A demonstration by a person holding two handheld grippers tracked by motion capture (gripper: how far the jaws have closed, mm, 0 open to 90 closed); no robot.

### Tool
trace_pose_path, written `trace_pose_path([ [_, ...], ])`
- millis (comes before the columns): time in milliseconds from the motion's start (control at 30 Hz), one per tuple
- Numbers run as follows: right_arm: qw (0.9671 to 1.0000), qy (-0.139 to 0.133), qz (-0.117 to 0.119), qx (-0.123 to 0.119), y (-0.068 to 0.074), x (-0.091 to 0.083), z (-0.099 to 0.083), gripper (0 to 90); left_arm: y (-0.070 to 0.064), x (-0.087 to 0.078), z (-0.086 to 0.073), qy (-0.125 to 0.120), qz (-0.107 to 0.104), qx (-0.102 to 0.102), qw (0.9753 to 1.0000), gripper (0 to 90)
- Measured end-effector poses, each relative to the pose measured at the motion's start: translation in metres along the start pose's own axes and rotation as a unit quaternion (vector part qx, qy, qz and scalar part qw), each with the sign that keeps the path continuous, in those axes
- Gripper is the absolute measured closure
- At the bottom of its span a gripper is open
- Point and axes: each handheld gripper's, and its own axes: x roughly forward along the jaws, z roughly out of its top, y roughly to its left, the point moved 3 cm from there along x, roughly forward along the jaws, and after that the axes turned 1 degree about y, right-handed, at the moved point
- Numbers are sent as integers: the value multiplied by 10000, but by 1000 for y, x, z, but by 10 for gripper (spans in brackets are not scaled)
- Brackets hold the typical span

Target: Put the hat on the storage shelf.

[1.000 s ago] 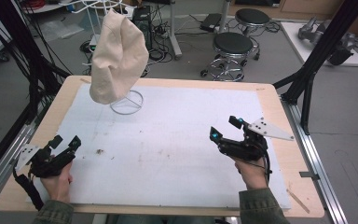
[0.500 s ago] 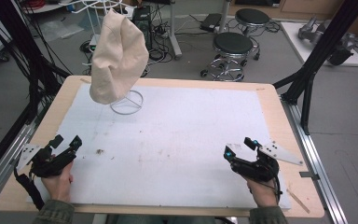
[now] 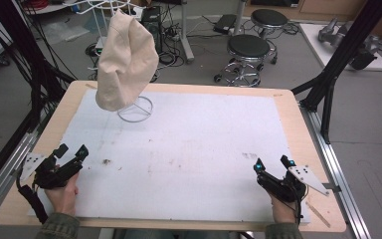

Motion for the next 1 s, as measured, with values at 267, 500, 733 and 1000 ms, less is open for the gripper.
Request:
trace_pose_path([
  [267,9991,-256,-277,-193,0,3,-1,120,2,1,0,-5,58,3,10000,203],
  [500,9988,-176,-285,-346,-1,3,-9,120,2,-1,0,-13,110,-19,9999,203],
  [733,9990,-200,-259,-311,-2,0,-10,120,-1,1,-2,49,50,38,10000,203],
  [1000,9991,-164,-228,-319,0,2,-11,120,-1,-2,-2,58,59,50,10000,203],
])
